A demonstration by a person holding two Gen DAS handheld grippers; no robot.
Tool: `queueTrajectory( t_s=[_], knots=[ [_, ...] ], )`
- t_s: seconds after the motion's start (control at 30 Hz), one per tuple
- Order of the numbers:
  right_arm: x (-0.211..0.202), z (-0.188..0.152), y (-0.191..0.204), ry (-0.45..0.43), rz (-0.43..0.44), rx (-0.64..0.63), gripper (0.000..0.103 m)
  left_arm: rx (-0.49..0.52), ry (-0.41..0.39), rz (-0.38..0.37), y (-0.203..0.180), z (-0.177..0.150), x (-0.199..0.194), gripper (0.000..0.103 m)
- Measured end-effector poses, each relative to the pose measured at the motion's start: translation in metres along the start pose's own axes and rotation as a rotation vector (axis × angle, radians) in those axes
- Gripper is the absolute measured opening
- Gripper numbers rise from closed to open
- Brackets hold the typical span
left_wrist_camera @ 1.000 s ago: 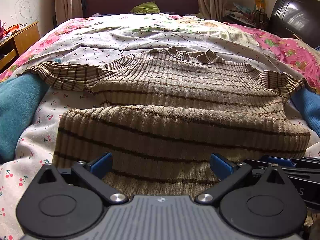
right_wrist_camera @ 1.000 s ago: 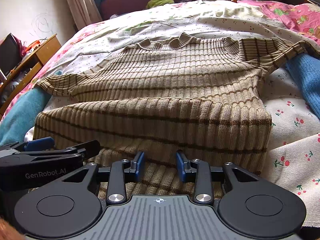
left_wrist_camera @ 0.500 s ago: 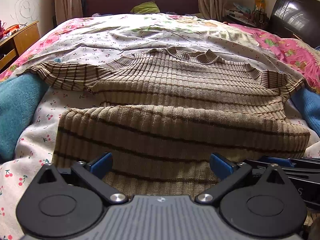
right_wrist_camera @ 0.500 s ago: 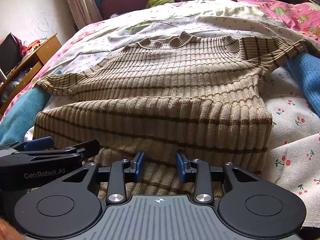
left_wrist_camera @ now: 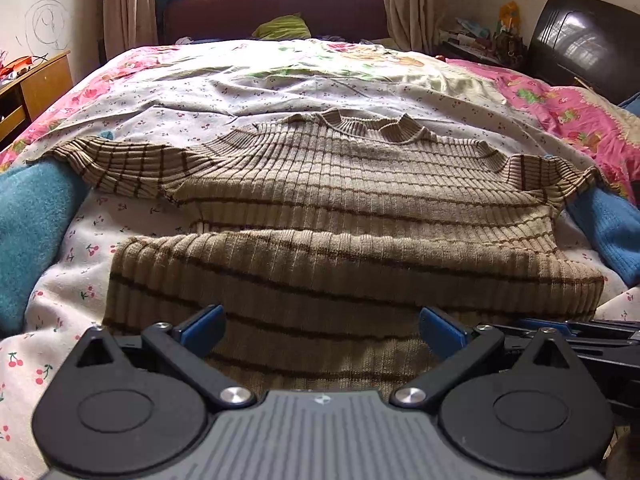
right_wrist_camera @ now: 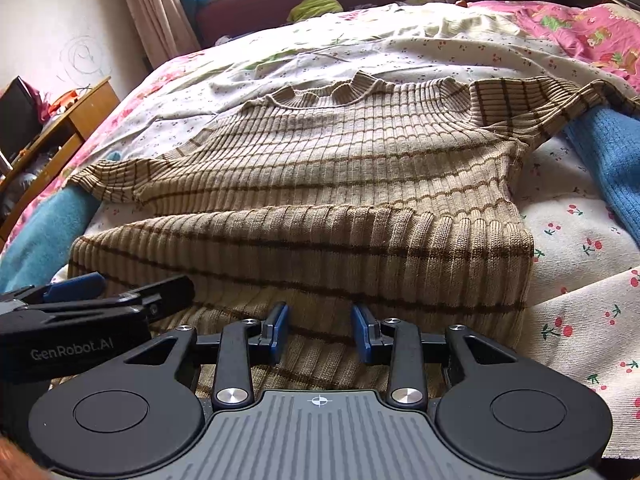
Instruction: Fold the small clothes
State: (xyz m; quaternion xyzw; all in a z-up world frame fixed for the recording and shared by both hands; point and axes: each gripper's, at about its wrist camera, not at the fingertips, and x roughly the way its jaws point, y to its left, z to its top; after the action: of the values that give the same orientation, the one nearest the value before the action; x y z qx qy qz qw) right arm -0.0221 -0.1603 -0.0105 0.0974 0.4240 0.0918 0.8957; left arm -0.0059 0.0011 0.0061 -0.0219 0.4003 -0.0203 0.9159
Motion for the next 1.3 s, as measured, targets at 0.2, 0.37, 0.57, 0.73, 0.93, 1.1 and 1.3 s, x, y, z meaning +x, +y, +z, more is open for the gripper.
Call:
queueTrajectory(
  t_s=[0.2,0.37,0.57,0.73,0.93,1.1,1.3],
  knots=[
    [-0.002,0.001,0.000,-0.006,0.001,-0.004,0.034,-0.003,0.000,-0.002,0.000,0.000,0.000,0.103],
    [-0.013,0.010,-0.006,-0.044,0.012,0.018,0.035,0.014,-0.029,-0.015,-0.002,0.008,-0.008,0.103],
    [-0.026,0.028,-0.031,-0.097,0.014,0.093,0.038,0.047,-0.096,-0.040,-0.011,0.028,-0.018,0.103],
    [-0.028,0.047,-0.076,-0.142,-0.034,0.206,0.038,0.094,-0.127,-0.069,-0.029,0.047,-0.012,0.103],
    [-0.033,0.081,-0.139,-0.222,-0.156,0.303,0.038,0.138,-0.115,-0.118,-0.057,0.067,0.010,0.103],
    [-0.039,0.113,-0.199,-0.285,-0.216,0.417,0.038,0.175,-0.102,-0.177,-0.090,0.083,0.034,0.103],
    [-0.012,0.141,-0.282,-0.276,-0.200,0.650,0.040,0.256,-0.088,-0.260,-0.140,0.100,0.064,0.103]
  ],
)
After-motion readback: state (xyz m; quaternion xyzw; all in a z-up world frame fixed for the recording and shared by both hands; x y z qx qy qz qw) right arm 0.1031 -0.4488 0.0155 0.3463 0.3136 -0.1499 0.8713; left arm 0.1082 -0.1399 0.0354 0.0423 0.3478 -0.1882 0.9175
